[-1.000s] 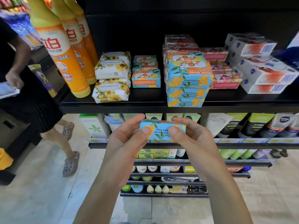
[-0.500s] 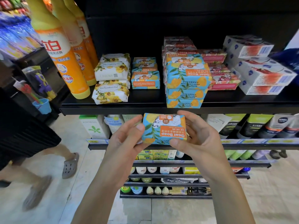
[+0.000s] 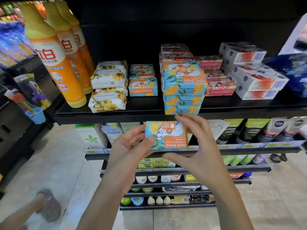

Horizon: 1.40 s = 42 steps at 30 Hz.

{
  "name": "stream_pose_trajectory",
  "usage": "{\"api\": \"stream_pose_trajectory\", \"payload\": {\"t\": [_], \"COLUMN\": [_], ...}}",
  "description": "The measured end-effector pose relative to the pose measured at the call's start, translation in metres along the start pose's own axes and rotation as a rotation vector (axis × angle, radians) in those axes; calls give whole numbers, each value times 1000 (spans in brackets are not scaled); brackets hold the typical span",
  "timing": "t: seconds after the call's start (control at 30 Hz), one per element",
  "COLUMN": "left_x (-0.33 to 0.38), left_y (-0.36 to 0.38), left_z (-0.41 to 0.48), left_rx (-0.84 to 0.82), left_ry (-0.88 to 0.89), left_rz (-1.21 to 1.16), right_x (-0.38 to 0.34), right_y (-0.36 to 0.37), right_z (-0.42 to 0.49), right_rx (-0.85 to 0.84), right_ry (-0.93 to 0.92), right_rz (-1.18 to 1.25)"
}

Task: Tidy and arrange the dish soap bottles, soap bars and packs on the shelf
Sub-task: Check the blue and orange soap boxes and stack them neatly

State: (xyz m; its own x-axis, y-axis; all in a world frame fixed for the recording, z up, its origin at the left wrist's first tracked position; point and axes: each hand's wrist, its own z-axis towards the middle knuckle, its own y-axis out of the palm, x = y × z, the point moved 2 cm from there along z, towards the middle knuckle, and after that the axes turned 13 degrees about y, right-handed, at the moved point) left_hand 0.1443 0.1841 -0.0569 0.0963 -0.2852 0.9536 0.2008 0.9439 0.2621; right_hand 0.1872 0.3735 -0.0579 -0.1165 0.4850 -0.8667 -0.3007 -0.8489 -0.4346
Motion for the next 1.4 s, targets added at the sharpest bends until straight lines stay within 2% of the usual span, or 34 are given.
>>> {"api": "stream_pose_trajectory", "payload": {"t": [0.17,0.3,0.43,0.53,0.7,0.93,1.13,1.4], "left_x": [1,6,15,10,-20,-31,-31,-30], "left_y": [14,22,14,5,-4,-6,-6,-6], "left_z": [6,17,35,53,81,87,86,86], "left_rx": [-98,-158,-39,-90,-170,-147,-161,-155], "left_ry": [11,74,373,583,703,709,703,690], "left_rz": [33,192,526,887,1167,1201,1196,1193], "right_x": [1,11,20,26,39,46,51,56], "right_y": [-12,-34,-70,-97,-124,-127,-113,-104], "right_z": [-2,-5,-1,10,45,86,98,67], "right_rx": [127,151,224,296,291,212,198,378], "right_ry": [-13,30,83,111,161,210,212,164], "right_rz": [-25,19,8,-48,-187,-201,-63,-422]}}
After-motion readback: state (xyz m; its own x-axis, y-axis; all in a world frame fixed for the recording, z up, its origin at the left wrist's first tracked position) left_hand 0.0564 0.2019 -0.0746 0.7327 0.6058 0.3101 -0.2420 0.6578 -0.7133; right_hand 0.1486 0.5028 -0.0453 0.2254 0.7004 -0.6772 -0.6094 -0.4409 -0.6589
